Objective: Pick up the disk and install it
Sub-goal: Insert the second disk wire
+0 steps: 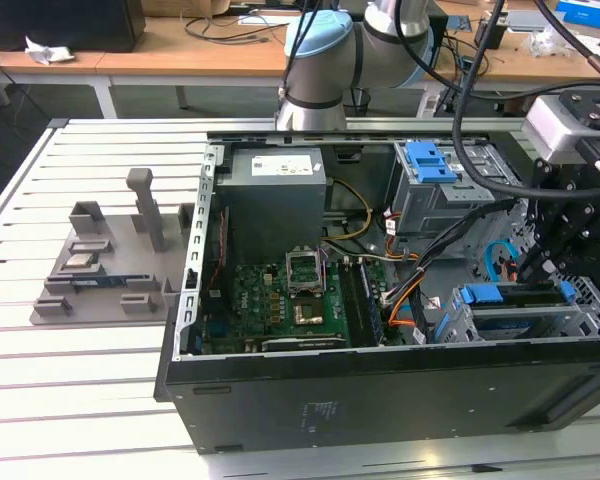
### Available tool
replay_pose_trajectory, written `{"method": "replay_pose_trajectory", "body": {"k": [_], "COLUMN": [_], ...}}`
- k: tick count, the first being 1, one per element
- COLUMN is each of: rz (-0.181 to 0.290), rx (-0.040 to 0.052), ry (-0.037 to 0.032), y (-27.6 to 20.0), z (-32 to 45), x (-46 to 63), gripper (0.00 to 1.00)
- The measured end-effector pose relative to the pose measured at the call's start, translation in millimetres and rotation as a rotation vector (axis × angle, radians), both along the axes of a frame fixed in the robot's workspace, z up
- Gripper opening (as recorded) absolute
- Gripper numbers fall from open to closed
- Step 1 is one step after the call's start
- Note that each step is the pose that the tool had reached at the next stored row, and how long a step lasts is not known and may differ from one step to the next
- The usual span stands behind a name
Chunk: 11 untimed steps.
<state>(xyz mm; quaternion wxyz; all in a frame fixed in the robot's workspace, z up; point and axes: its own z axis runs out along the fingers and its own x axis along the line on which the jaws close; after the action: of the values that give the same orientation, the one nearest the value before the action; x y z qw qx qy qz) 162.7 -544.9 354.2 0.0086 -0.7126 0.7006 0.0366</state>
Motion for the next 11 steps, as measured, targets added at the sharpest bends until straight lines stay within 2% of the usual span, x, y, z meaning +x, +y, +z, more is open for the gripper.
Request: {"method": "replay_pose_trajectory", "body": {"k": [4,6,11], "rz": [0.000,0.000,0.000], "rx": [0.0064,0.0128,0.0138], "ry": [0.0000,0.0000,0.0000], "y": [-3.1,-3.7,-4.7], "z": [-1.6,-4.1,-8.8], "x": [0.1,1.3,1.9], "gripper": [0.16,0.16,0.16]}}
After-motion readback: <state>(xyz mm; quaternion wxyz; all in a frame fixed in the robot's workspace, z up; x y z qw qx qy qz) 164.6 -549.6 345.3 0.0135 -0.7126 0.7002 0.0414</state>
